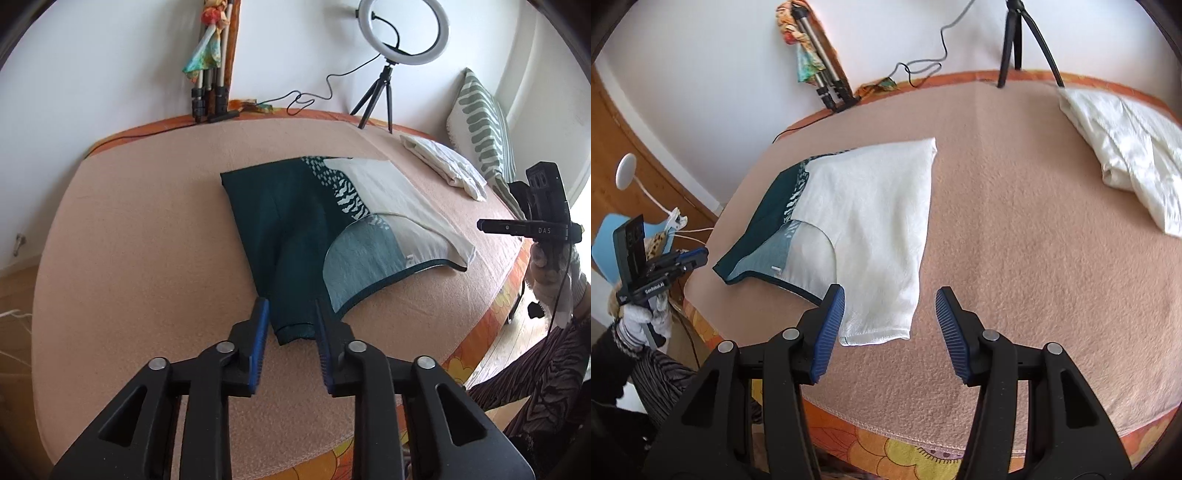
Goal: Fold small clothes
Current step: 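Lift the collar with both tools and fold the shirt over onto itself, then open, then pinch the edge of the folded t-shirt with both tools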
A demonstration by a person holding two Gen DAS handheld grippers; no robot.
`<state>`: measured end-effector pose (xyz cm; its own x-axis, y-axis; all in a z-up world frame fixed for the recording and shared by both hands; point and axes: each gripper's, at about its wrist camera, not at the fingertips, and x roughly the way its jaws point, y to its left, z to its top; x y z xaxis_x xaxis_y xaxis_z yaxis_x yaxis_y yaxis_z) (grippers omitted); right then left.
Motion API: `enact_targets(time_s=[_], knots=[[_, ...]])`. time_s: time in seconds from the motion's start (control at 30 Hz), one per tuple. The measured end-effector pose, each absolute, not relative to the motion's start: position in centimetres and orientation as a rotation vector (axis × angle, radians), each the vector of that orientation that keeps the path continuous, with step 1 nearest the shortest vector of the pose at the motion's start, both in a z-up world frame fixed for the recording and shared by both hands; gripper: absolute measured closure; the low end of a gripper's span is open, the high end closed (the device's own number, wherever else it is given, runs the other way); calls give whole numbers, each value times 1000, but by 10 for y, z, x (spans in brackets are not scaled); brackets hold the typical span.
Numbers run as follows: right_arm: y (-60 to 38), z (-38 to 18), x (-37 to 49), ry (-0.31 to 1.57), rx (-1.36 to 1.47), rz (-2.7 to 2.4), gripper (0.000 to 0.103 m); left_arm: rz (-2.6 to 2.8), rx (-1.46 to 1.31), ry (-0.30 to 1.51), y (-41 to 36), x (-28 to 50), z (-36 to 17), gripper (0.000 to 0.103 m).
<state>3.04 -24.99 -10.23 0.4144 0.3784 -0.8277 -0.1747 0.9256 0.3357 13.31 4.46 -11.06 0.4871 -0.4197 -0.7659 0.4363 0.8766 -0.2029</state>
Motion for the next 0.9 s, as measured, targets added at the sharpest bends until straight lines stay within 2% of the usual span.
enact_targets(time_s=[0.2,0.27,0.33,0.43,0.53,0.67,0.83,0.9], knots=[[-254,-124,35,1161,291,336,49,-551,46,937,30,128,-123,76],[-253,-131,36,1180,322,350,52,-569,57,937,25,126,-124,76],[-250,-137,38,1201,333,353,92,-581,65,944,21,126,-127,76],[-245,-137,37,1200,278,316,97,-619,99,964,14,122,-134,76],[-247,-133,34,1186,244,282,97,-634,142,1011,11,114,-146,76],[-244,-126,33,1177,205,292,96,-625,106,994,23,115,-138,76],[-241,-103,31,1100,145,271,75,-604,40,893,34,120,-109,76],[-236,-92,33,1056,127,274,74,-594,21,873,32,128,-102,76]])
